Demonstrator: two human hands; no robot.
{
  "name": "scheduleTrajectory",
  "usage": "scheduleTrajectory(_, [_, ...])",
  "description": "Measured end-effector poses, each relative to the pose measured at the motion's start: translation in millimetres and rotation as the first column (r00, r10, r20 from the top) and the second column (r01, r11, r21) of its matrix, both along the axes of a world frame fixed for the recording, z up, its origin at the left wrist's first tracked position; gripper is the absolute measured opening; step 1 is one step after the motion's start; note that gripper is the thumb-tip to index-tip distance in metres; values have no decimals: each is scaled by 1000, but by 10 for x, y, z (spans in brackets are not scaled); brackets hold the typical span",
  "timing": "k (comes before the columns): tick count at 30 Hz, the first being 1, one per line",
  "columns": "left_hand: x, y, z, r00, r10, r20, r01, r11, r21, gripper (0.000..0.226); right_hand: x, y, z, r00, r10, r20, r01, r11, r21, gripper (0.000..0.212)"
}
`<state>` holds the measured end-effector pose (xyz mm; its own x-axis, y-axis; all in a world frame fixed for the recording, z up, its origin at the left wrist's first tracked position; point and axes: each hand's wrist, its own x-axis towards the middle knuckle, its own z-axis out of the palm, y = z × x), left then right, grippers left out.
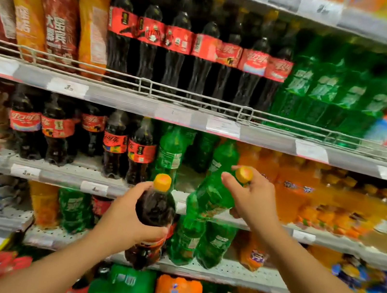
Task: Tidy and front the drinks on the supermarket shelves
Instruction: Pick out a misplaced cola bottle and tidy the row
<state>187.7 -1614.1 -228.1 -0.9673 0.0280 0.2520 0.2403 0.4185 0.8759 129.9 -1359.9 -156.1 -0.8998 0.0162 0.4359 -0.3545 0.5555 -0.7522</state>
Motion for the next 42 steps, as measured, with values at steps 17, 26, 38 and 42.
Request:
scheduleTrajectory(17, [-68,-150,-19,981,189,51,-189,982,-17,86,-951,-340,-32,997,68,20,-70,994,84,34])
scheduleTrajectory(26, [-184,-414,-162,975,222,33,-218,971,-102,90,-1365,-535,-24,983,-98,158,44,949,313,61])
scheduleTrajectory(38, [-322,-503,-258,978,206,39,-204,977,-55,86,-1853,-766,155,888,-129,440,-31,940,339,52])
scheduleTrajectory(42, [-341,-493,-251,977,206,52,-204,978,-46,85,-1907,-776,112,889,-153,431,-20,928,372,53])
